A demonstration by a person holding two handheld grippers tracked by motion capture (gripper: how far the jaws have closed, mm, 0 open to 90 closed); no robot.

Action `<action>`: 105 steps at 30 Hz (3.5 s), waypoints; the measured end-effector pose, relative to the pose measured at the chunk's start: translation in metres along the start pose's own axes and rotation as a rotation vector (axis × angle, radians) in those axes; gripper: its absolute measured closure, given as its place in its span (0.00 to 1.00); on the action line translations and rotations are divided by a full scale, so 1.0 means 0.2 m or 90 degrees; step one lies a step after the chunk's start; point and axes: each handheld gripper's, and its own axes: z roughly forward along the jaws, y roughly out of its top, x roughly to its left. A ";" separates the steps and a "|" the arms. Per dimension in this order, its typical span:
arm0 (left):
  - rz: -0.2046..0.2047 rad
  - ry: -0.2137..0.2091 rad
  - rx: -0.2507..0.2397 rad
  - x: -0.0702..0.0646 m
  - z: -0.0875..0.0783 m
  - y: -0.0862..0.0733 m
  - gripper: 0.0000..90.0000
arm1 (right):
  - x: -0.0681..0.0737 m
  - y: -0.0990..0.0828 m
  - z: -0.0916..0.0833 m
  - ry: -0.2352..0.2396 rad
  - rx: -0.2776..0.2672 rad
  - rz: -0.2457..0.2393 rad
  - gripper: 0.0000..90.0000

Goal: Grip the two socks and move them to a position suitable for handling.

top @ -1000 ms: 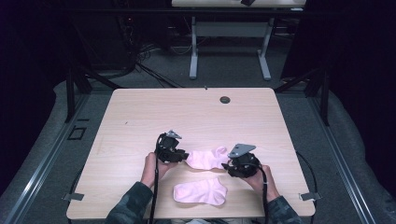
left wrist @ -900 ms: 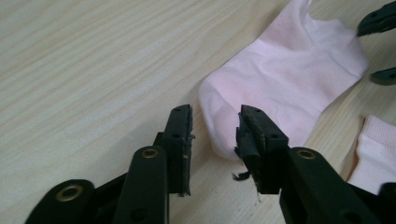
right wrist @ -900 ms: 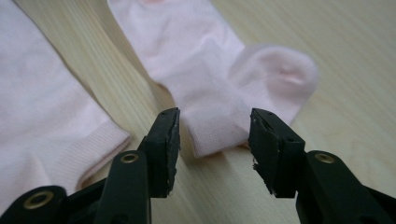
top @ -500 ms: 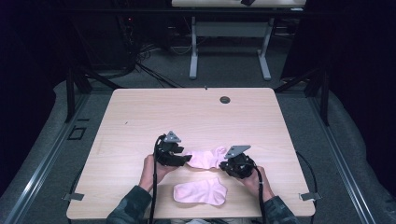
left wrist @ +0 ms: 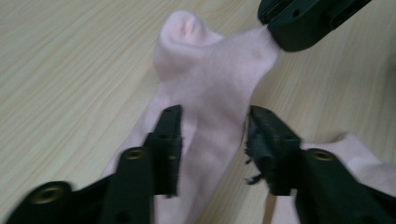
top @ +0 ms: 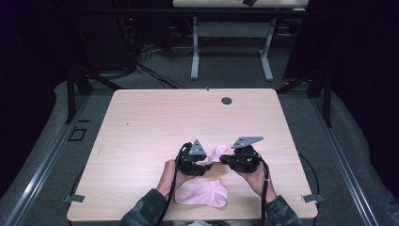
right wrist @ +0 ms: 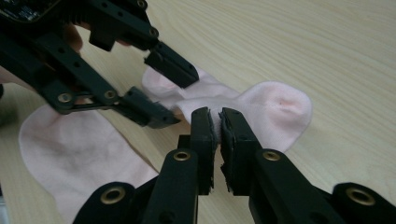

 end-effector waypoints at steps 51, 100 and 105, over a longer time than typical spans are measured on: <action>0.017 0.041 0.055 -0.10 0.01 -0.12 0.78 | 0.03 -0.02 -0.07 -0.044 -0.027 -0.014 0.95; -0.243 -0.019 0.028 0.31 -0.18 -0.08 0.65 | -0.33 -0.04 0.13 -0.032 0.088 0.206 0.74; -0.252 0.005 0.016 0.32 -0.20 -0.10 0.52 | -0.37 -0.02 0.17 -0.090 0.085 0.209 0.60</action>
